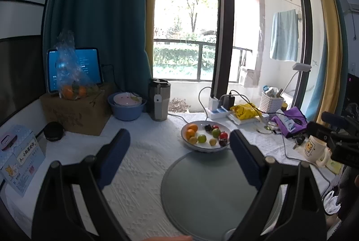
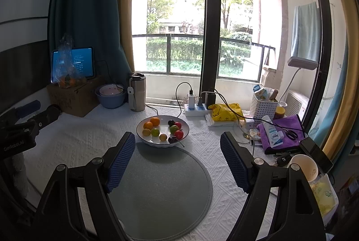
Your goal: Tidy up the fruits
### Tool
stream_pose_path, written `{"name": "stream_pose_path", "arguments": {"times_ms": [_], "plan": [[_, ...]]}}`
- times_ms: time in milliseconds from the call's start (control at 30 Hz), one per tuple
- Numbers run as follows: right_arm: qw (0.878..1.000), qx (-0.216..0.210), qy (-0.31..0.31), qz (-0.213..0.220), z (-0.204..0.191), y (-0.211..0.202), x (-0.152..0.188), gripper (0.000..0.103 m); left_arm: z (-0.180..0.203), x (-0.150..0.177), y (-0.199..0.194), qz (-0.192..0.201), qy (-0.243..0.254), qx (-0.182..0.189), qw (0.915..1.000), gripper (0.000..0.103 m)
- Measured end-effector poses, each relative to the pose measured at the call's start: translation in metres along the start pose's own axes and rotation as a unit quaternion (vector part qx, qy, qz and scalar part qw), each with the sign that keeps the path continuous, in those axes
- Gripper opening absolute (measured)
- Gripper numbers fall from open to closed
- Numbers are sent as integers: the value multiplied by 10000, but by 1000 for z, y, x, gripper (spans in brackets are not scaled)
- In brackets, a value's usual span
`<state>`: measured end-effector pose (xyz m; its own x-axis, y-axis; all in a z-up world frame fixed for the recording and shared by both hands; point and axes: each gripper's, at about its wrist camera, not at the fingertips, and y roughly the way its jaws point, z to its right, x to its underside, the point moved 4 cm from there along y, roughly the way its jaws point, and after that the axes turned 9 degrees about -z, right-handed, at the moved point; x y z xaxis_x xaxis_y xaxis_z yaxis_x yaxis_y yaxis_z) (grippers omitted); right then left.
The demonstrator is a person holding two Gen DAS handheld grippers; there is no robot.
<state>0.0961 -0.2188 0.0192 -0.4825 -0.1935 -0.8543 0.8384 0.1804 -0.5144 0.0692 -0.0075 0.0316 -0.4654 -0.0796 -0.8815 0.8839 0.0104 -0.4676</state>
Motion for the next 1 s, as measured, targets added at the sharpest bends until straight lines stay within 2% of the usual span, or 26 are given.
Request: {"name": "stream_pose_path", "arguments": {"times_ms": [1000], "plan": [[10000, 67, 43, -47, 10, 2, 0, 81, 5, 3, 0, -46, 14, 113, 9999, 91]]}}
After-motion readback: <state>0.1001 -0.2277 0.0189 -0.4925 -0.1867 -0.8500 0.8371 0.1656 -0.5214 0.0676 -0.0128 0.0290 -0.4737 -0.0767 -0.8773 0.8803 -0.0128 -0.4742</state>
